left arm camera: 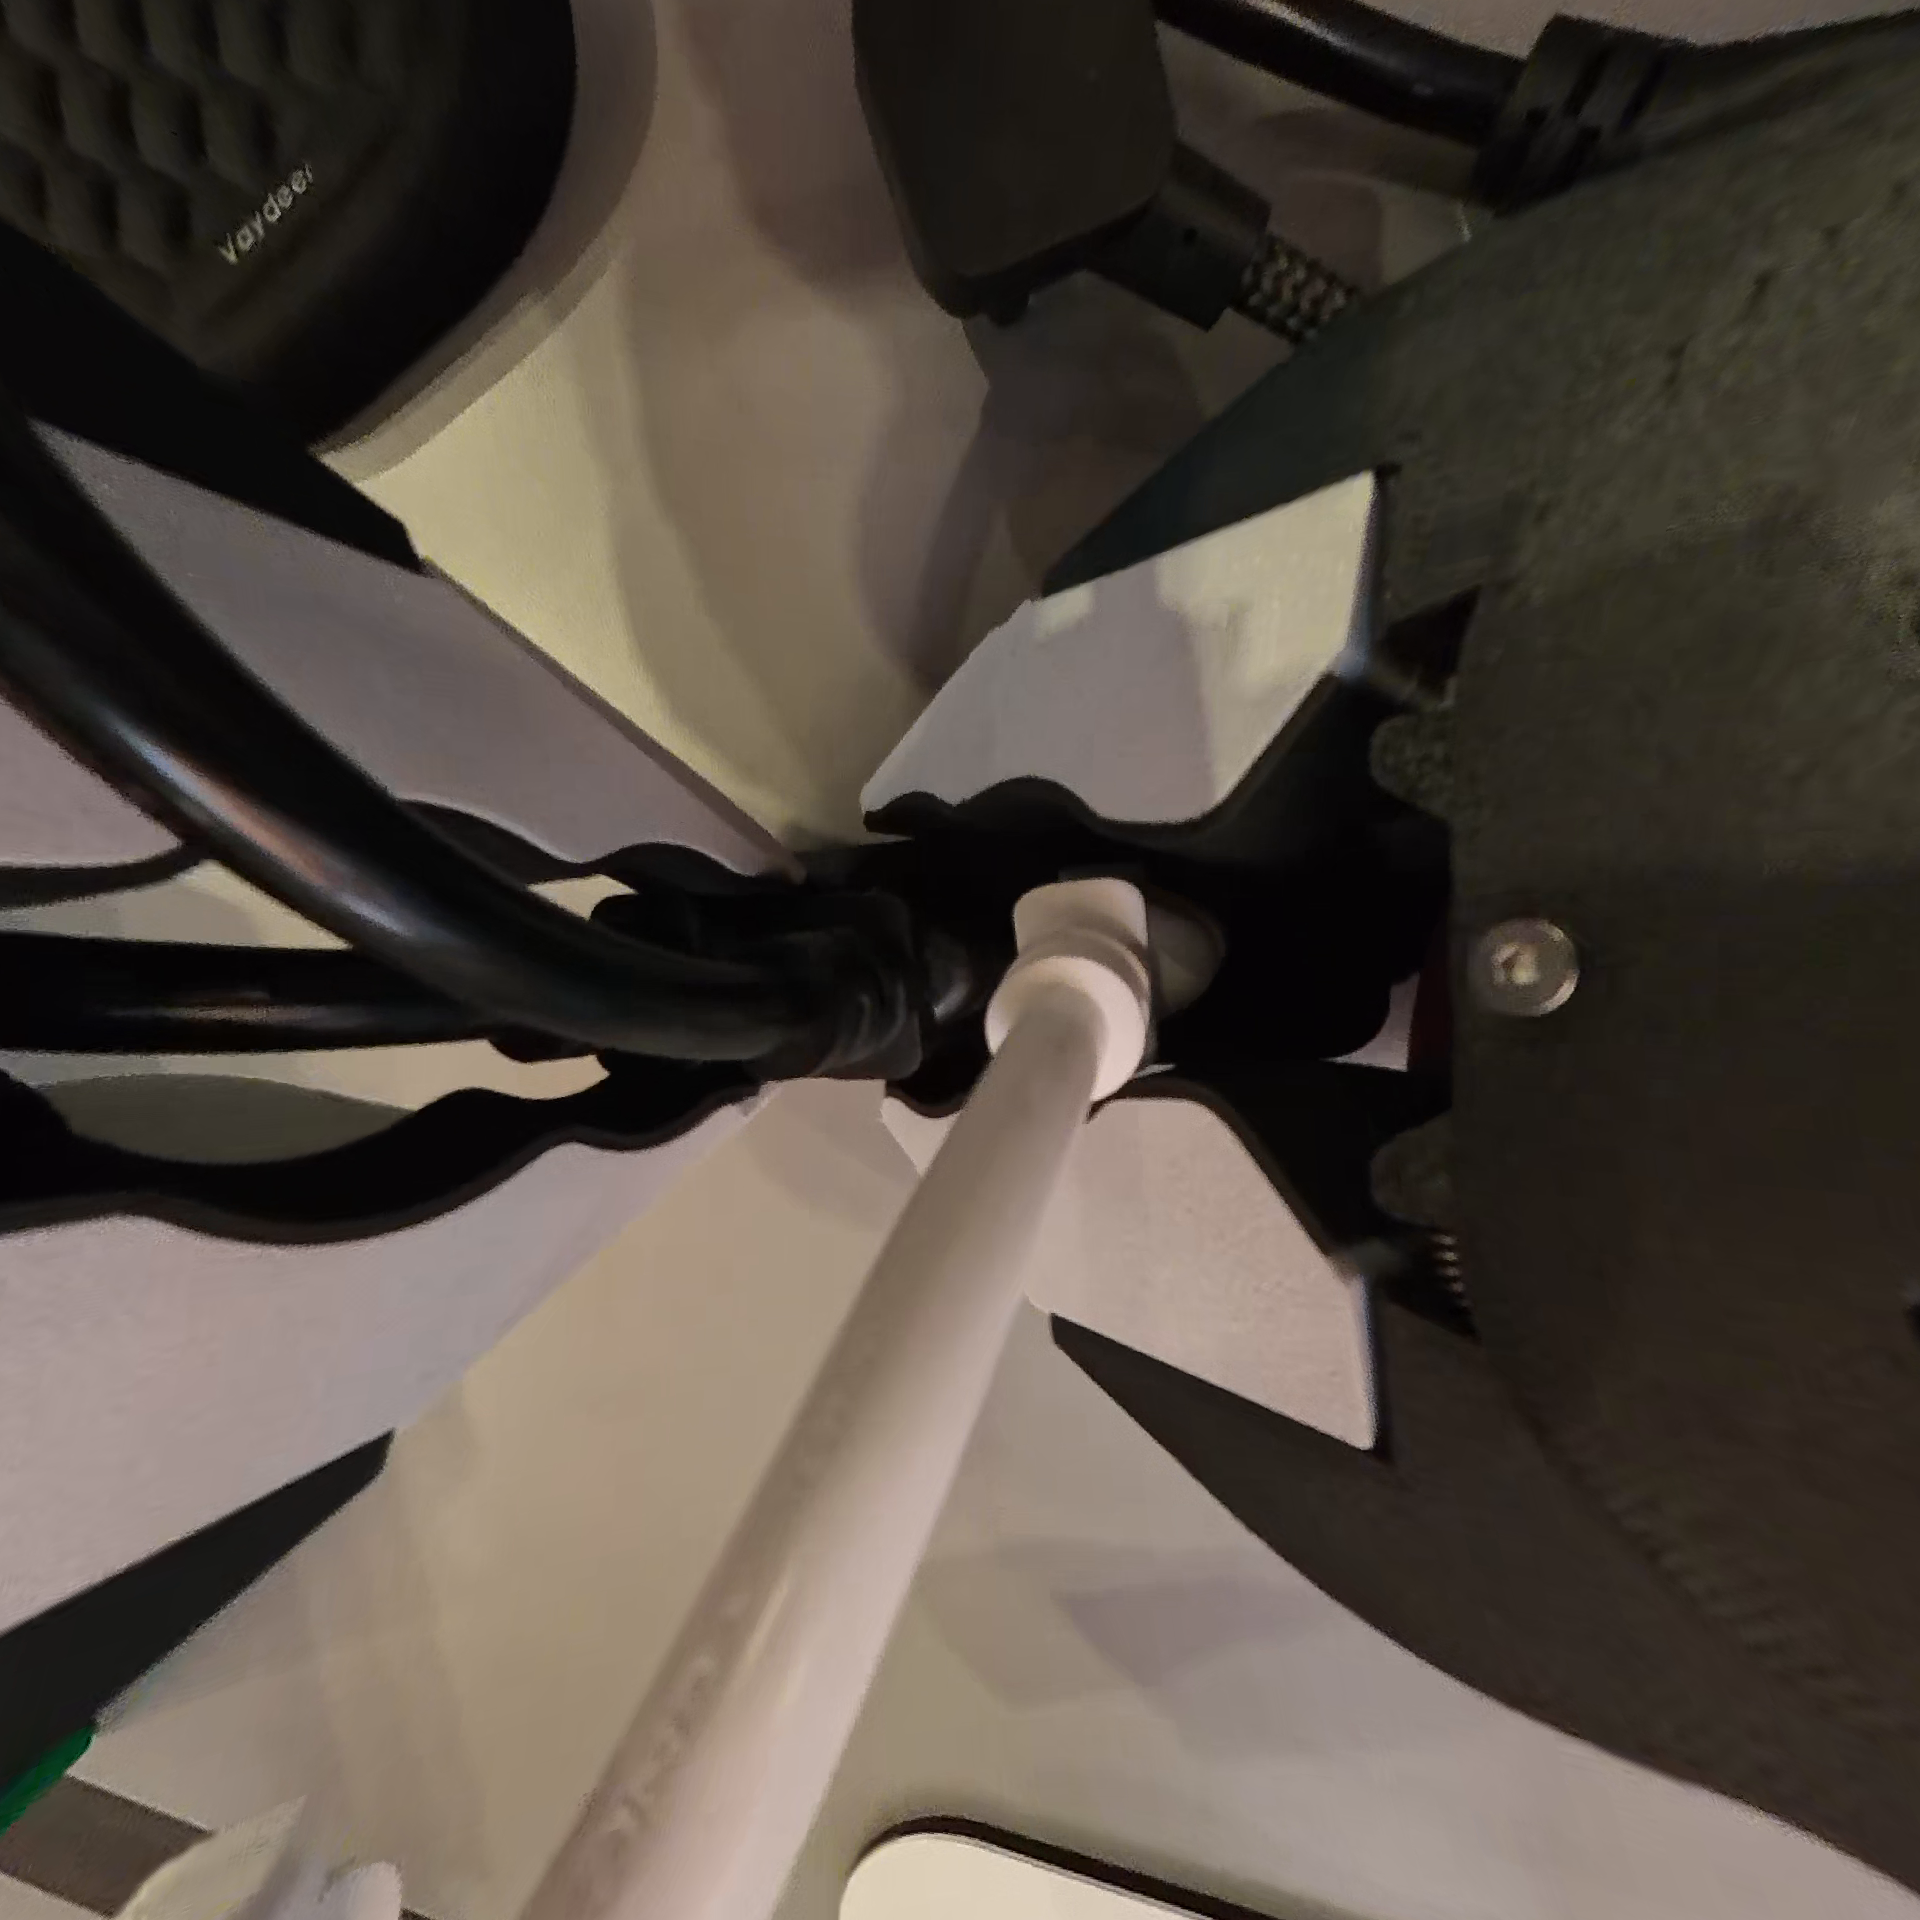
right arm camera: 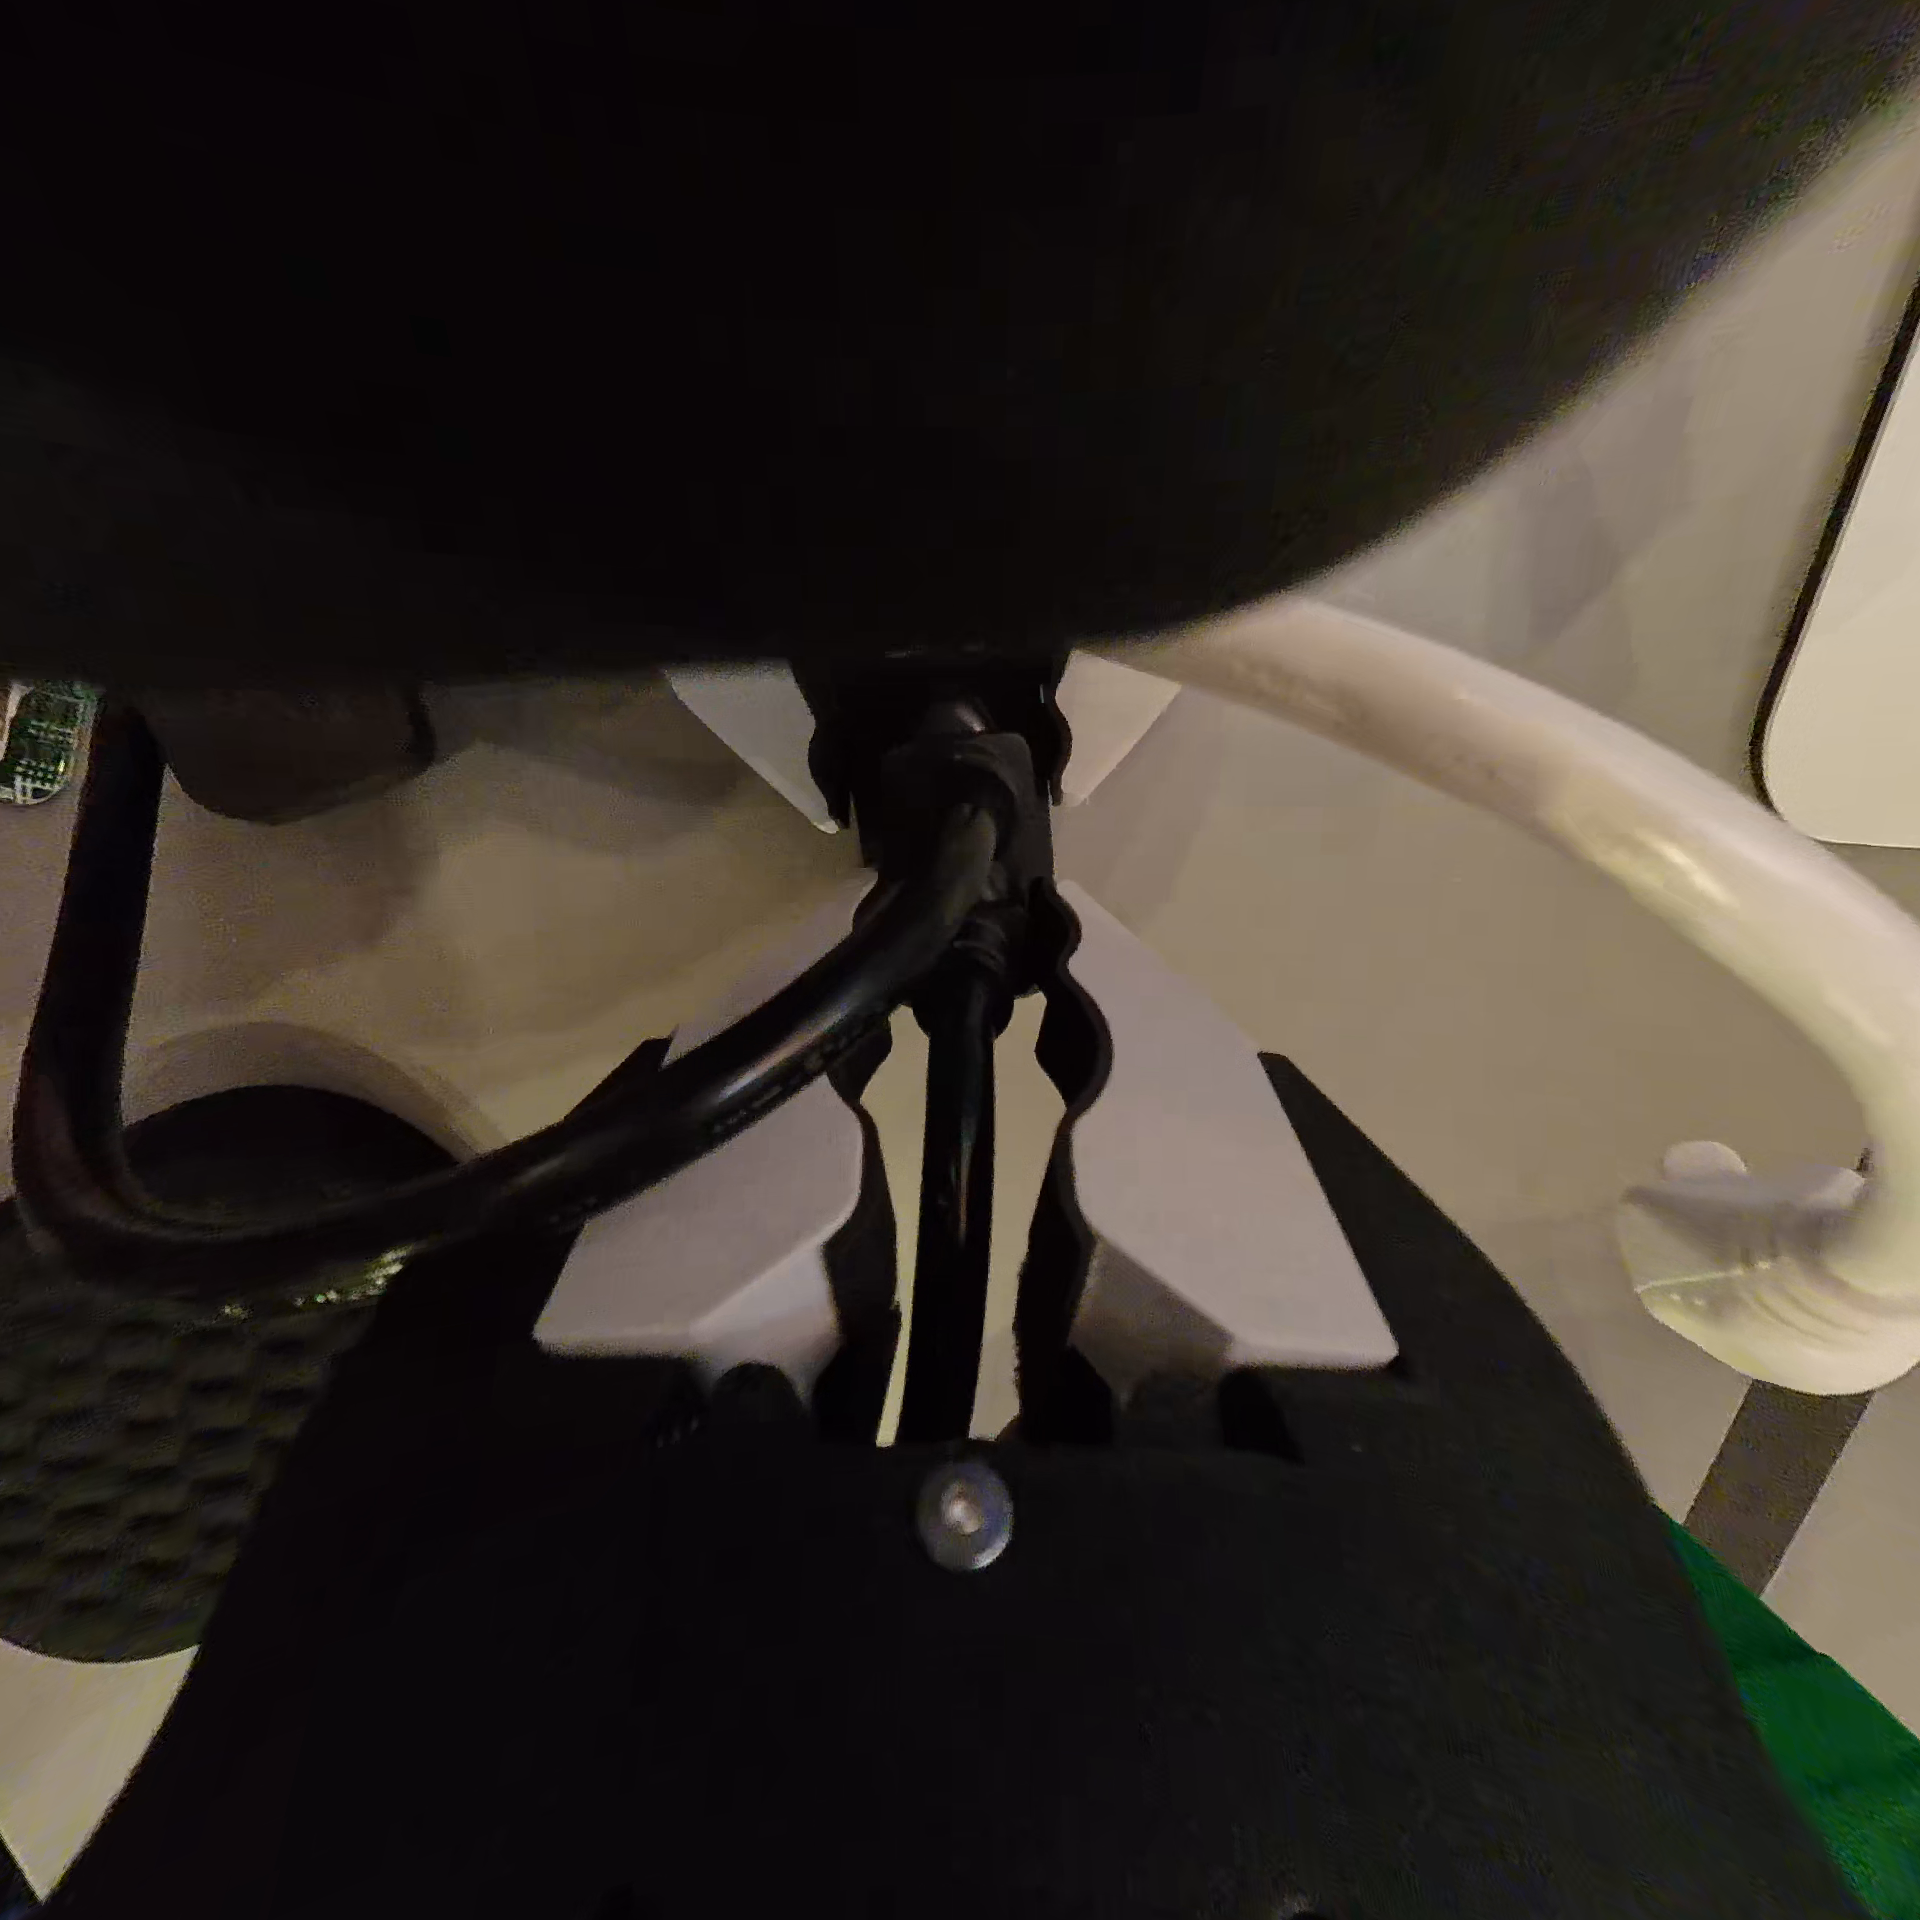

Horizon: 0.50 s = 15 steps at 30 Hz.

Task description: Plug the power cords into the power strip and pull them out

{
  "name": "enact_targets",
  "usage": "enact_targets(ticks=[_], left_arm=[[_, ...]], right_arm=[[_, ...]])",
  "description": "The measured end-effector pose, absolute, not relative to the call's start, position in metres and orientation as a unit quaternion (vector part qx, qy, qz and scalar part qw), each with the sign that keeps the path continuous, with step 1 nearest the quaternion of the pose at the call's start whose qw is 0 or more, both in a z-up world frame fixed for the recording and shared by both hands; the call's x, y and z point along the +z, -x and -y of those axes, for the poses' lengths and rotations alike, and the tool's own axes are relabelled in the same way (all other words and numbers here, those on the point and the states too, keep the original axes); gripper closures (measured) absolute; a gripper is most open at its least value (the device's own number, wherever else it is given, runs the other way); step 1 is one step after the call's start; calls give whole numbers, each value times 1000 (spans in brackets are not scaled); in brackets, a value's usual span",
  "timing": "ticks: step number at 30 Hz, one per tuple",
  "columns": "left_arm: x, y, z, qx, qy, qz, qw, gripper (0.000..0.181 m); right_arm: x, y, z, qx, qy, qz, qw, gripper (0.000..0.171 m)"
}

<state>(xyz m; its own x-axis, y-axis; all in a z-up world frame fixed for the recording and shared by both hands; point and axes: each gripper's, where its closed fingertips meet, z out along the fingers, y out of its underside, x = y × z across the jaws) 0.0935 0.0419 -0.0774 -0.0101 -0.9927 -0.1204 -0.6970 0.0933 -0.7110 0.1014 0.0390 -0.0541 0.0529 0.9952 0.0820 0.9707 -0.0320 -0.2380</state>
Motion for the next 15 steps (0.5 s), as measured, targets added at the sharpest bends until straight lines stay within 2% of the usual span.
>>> enact_targets(ticks=[1,5,7,13,15], left_arm=[[-78,-93,-42,-237,631,-670,312,137],[-78,-94,-41,-236,625,-675,313,137],[-77,-94,-42,-242,632,-668,310,136],[-78,-94,-41,-242,624,-674,313,137],[-78,-95,-40,-240,623,-676,311,137]], right_arm=[[-54,-101,-39,55,716,687,112,150],[-53,-102,-40,178,758,624,67,147],[-53,-101,-41,190,756,625,48,147],[-53,-102,-37,42,724,678,123,149],[-53,-102,-37,32,718,683,131,150]])
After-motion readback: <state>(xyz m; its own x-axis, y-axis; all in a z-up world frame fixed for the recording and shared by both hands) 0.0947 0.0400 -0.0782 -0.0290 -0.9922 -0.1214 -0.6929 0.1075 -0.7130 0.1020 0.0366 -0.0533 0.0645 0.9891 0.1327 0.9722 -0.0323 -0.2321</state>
